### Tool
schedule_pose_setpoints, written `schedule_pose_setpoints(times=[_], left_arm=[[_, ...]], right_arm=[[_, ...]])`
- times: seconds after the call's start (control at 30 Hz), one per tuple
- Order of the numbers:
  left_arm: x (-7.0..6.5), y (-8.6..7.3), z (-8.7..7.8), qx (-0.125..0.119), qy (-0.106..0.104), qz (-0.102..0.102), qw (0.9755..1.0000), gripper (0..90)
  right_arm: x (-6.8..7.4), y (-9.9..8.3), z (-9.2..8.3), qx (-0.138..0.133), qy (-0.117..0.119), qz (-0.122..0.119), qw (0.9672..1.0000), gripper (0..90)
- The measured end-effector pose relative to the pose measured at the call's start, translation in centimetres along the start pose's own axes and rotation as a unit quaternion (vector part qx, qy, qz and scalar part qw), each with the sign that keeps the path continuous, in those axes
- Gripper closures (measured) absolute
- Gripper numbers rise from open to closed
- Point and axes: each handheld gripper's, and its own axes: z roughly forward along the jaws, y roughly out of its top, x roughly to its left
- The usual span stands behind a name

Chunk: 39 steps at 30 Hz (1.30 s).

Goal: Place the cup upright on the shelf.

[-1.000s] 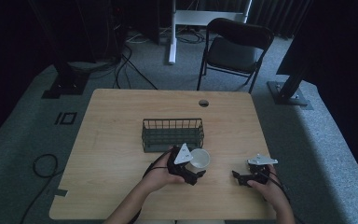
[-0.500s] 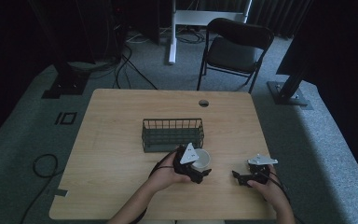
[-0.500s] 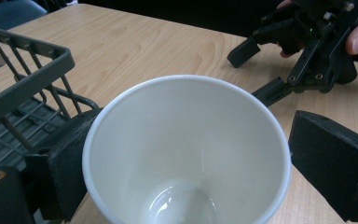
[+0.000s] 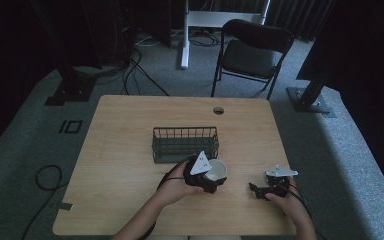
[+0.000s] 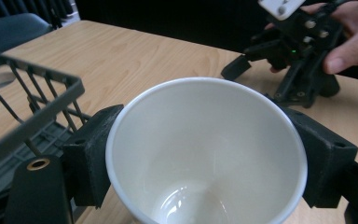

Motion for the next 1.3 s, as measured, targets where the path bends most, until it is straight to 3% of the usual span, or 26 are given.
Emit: schedule_pose_setpoints(times=[0.5, 0.67, 1.07, 1.13, 1.3], left_arm=[[1.4, 4.2, -3.3, -0.04, 0.019, -0.008, 0.999, 20.5], [2.1, 5.7, -4.1, -0.054, 0.039, -0.009, 0.9977, 20.5], [3.9, 8.3, -4.6, -0.097, 0.109, -0.041, 0.9885, 20.5], [4.1, 8.4, -4.5, -0.098, 0.112, -0.047, 0.9877, 20.5], [4.8, 8.7, -4.0, -0.099, 0.147, -0.064, 0.9821, 20.5]], right_arm=[[0.0, 0.0, 0.0, 0.0, 0.0, 0.0, 1.0, 11.9], [0.0, 0.0, 0.0, 0.0, 0.0, 0.0, 1.0, 11.9], [0.0, 0.0, 0.0, 0.0, 0.0, 0.0, 1.0, 11.9], [0.0, 0.0, 0.0, 0.0, 0.0, 0.0, 1.0, 11.9], [0.0, 0.0, 0.0, 0.0, 0.0, 0.0, 1.0, 11.9]])
